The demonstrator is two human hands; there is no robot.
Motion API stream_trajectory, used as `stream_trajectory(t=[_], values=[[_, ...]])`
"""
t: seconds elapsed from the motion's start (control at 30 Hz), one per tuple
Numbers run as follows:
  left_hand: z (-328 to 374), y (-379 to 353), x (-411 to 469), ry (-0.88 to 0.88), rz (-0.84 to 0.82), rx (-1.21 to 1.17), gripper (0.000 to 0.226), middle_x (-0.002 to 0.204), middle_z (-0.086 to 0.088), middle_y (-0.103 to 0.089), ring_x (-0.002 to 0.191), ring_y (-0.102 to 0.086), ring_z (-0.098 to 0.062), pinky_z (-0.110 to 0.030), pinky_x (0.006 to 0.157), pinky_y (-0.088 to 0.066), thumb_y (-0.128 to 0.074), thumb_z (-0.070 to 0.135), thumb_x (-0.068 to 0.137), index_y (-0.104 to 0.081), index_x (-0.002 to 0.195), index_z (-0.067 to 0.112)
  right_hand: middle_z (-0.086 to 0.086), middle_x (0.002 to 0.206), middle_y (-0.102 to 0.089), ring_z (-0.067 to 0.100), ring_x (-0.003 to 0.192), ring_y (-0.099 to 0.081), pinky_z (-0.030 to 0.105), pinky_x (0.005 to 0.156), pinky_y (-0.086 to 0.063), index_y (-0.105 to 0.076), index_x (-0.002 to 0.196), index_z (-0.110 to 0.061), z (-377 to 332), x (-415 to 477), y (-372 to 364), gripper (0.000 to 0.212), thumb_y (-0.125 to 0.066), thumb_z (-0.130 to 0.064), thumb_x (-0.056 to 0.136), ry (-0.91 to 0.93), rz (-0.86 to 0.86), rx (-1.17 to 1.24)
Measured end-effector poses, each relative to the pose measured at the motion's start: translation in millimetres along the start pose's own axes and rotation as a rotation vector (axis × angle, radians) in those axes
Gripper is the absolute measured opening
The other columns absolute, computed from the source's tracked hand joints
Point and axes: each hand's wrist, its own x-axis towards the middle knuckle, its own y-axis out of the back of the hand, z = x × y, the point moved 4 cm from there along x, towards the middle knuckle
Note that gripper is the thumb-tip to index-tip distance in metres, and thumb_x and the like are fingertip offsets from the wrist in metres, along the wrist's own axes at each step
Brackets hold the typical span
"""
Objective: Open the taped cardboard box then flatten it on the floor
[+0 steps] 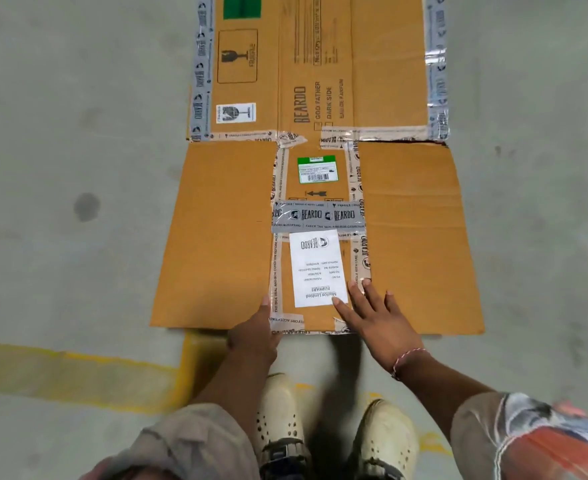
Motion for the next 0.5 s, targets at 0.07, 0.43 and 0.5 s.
stream_trajectory(t=[0.07,0.43,0.5], values=[[2.4,-3.7,4.4,-0.014,0.109,0.043,0.093,0.141,-0.014,-0.053,0.112,-0.058,-0.029,-0.043,0.099,-0.052,-0.078,0.040,0.074,-0.032,0.148,0.008,0.018,0.149,-0.042,0.044,0.132,-0.042,0.059,0.091,-0.047,-0.031,0.142,-0.024,0.1,6.4,-13.0,0.089,-0.074,-0.001,0.068,-0.014,-0.018,0.072],[4.5,-65.3,18.9,-0.968,-0.088,1.900,0.091,0.167,-0.010,0.008,0.152,0.006,-0.037,-0.057,0.114,-0.025,-0.057,0.035,0.090,0.002,0.157,0.020,0.008,0.162,0.011,0.035,0.147,0.000,0.046,0.111,-0.031,0.000,0.152,-0.032,29.2,27.1,-48.7,0.086,-0.055,-0.033,0.085,-0.223,-0.142,0.266],[3.9,-66.9,31.1,-0.881,-0.174,1.983,0.101,0.166,-0.007,0.019,0.152,0.014,-0.035,-0.061,0.113,-0.022,-0.061,0.046,0.088,0.010,0.157,0.022,0.004,0.160,0.020,0.035,0.147,0.007,0.048,0.111,-0.031,0.004,0.151,-0.035,30.5,36.4,-59.3,0.093,-0.060,-0.038,0.083,-0.232,-0.225,0.288]])
